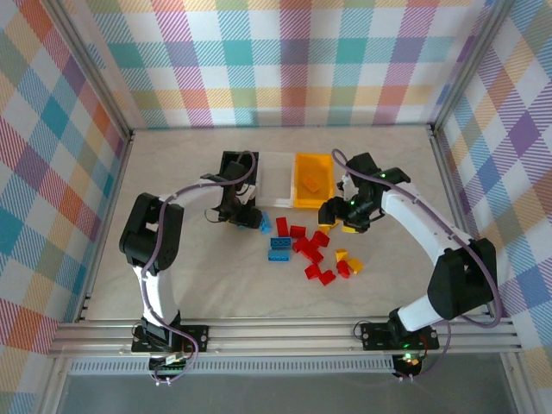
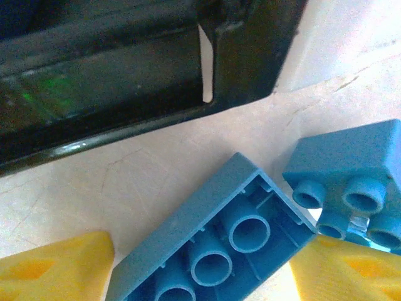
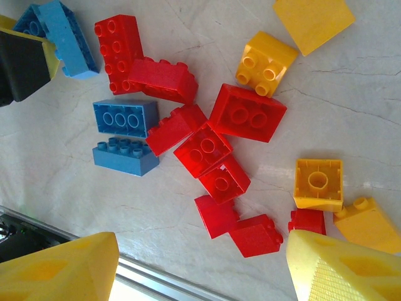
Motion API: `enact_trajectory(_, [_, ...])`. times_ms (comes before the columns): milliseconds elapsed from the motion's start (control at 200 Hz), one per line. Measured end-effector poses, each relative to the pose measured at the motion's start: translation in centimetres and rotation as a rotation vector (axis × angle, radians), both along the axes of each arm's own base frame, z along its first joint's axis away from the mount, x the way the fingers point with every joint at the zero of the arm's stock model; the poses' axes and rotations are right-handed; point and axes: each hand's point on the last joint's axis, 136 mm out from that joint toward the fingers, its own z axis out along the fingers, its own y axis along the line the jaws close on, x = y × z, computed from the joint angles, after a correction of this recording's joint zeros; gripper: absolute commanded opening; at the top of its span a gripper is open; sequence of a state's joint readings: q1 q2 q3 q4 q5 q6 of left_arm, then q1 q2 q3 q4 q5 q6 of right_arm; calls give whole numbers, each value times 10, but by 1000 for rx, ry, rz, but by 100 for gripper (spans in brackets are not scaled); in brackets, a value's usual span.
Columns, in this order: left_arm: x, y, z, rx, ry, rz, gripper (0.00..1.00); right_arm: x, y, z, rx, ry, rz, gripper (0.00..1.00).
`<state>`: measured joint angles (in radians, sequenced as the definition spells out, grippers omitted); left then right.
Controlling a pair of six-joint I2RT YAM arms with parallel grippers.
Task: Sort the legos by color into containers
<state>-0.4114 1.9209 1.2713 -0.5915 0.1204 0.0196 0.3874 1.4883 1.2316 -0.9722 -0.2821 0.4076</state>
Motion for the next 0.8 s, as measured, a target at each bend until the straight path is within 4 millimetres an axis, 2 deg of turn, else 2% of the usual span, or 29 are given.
enact_trajectory(285, [4,7,-1,38,-23,22,54,0,0,0,0,0,0,71])
enact_trajectory(380, [5,9,-1,49,-21,32,52,0,0,0,0,0,0,71])
enact_trajectory(680, [5,12,-2,75,-25,40,35,0,0,0,-1,-1,0,71])
enact_trajectory(800, [-1,14,-1,74,-27,45,32,2,1,0,3,-7,0,71])
